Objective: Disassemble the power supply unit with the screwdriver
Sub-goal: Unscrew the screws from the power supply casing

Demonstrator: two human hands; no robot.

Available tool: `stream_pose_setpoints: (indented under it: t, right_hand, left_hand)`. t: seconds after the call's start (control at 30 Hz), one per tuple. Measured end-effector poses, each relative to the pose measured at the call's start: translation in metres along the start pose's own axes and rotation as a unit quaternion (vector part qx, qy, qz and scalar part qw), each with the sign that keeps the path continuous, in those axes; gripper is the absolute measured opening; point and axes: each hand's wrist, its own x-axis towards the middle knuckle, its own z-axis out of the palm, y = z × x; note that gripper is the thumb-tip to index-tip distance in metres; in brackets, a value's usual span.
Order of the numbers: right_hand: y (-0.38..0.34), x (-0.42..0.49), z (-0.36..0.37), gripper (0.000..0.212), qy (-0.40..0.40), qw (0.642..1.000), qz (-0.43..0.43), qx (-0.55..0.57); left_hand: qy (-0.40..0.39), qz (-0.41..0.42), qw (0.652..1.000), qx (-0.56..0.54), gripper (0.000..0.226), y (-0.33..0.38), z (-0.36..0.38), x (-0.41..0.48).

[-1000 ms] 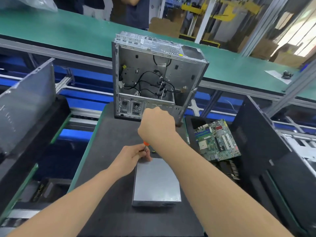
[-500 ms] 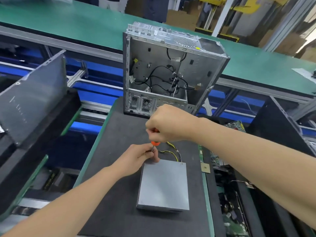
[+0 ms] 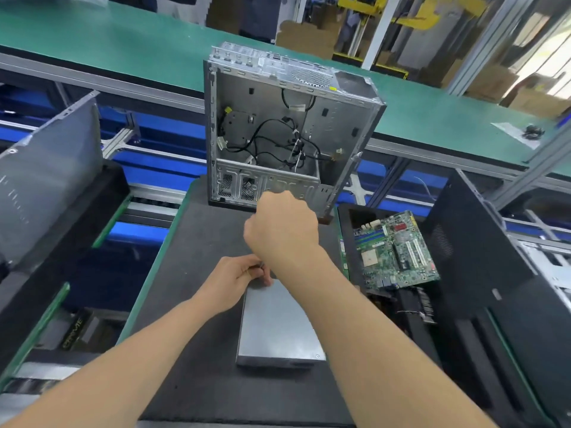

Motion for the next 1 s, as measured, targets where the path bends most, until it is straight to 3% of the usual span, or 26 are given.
stream_pose_setpoints:
  t: [0.07, 0.13, 0.27, 0.43, 0.7, 0.87, 1.0]
  right_hand:
    - [0.001, 0.002, 0.001, 0.04, -0.024, 0.999, 0.038, 0.024]
    - [0.004, 0.008, 0.001, 0.04, -0.022, 0.999, 0.022, 0.018]
    - [0.007, 0.018, -0.003, 0.036, -0.052, 0.995, -0.088, -0.007]
    - [0.023, 0.036, -0.009, 0.034, -0.113, 0.961, -0.244, -0.062]
    - [0.029, 0.037, -0.013, 0.035, -0.1, 0.927, -0.348, -0.097]
    - [0.028, 0.021, -0.018, 0.026, -0.134, 0.958, -0.249, -0.04]
    - [0.014, 0.006, -0.016, 0.029, -0.029, 0.993, -0.11, -0.012]
  left_hand:
    - [-0.01, 0.004, 1.0, 0.006, 0.057, -0.002, 0.0, 0.0]
    - [-0.024, -0.001, 1.0, -0.013, 0.038, -0.004, -0.002, 0.002]
    - [-0.039, -0.007, 0.998, -0.047, 0.039, -0.007, -0.005, 0.004]
    - [-0.06, -0.022, 0.996, -0.063, 0.036, -0.01, -0.006, 0.005]
    - [-0.06, -0.029, 0.996, -0.063, 0.033, 0.015, -0.015, 0.009]
    - [-0.034, -0.037, 0.999, -0.018, 0.04, 0.02, -0.011, 0.005]
    - [-0.018, -0.037, 0.999, -0.018, 0.039, 0.017, -0.009, 0.003]
